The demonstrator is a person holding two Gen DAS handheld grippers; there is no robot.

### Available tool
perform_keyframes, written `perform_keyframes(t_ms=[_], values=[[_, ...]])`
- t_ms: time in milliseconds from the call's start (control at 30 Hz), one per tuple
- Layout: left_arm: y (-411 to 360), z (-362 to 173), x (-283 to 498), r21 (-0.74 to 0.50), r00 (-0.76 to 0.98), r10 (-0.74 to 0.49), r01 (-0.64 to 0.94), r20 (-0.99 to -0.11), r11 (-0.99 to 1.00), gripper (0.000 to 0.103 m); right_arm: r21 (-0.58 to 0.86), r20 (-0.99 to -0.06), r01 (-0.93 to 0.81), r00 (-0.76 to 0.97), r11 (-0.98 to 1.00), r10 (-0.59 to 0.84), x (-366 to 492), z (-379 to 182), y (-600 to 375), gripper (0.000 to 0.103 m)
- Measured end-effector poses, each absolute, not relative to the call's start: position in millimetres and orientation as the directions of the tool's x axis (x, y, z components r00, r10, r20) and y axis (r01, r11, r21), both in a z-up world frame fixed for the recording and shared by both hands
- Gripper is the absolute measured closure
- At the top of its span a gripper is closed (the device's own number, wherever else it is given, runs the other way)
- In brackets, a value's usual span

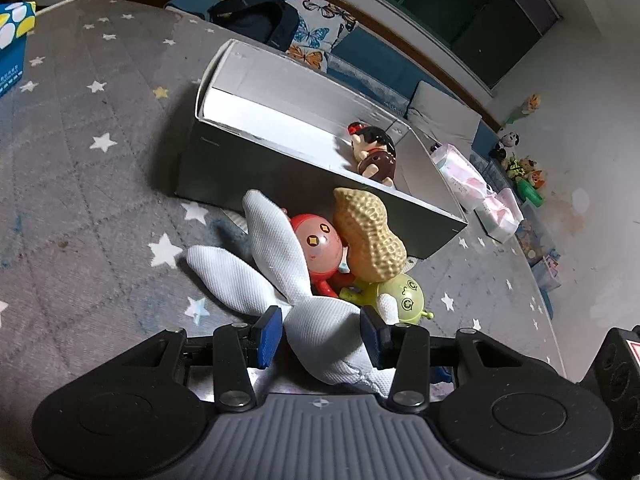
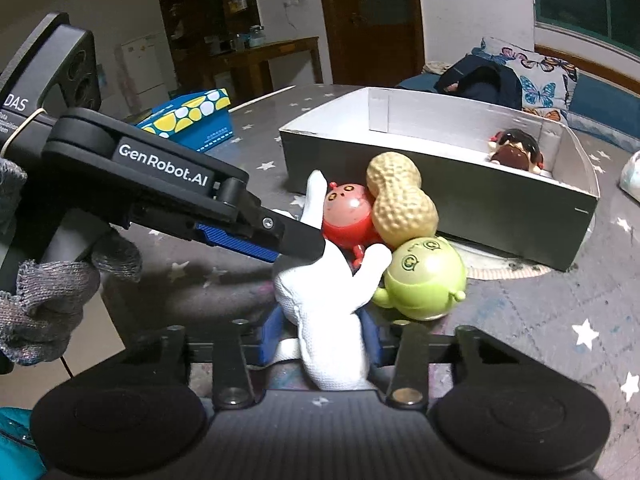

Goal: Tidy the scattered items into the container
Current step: 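Grasp the white plush rabbit with the left gripper, then lift the rabbit and lower it into the box with the left gripper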

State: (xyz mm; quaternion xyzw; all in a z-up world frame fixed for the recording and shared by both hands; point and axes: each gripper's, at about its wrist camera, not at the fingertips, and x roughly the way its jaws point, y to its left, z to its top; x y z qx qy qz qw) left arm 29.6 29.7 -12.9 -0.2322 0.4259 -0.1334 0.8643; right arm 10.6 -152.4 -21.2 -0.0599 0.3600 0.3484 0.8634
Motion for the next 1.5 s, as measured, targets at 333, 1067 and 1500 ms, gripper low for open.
perform_keyframes(t_ms=[333,1067,1500], values=[[33,-23,34,-0.600,0.558,-0.487,-0.025,-0.672,0.799,0.057,0.106,-0.667,-0.653,0.512,0.750,0.541,5,-25,-148,0.069],[34,26,13,-0.615,0.671,-0.490,0.065,-0.556,0.786,0.065,-0.010,-0.575,-0.689,0.597,0.725,0.559,-13,17,-152,0.075],[19,97,74,-0.592,0.794,-0.468,0.176,-0.387,0.787,0.065,-0.219,-0.451,-0.659,0.722,0.720,0.524,48,86,-147,0.075]])
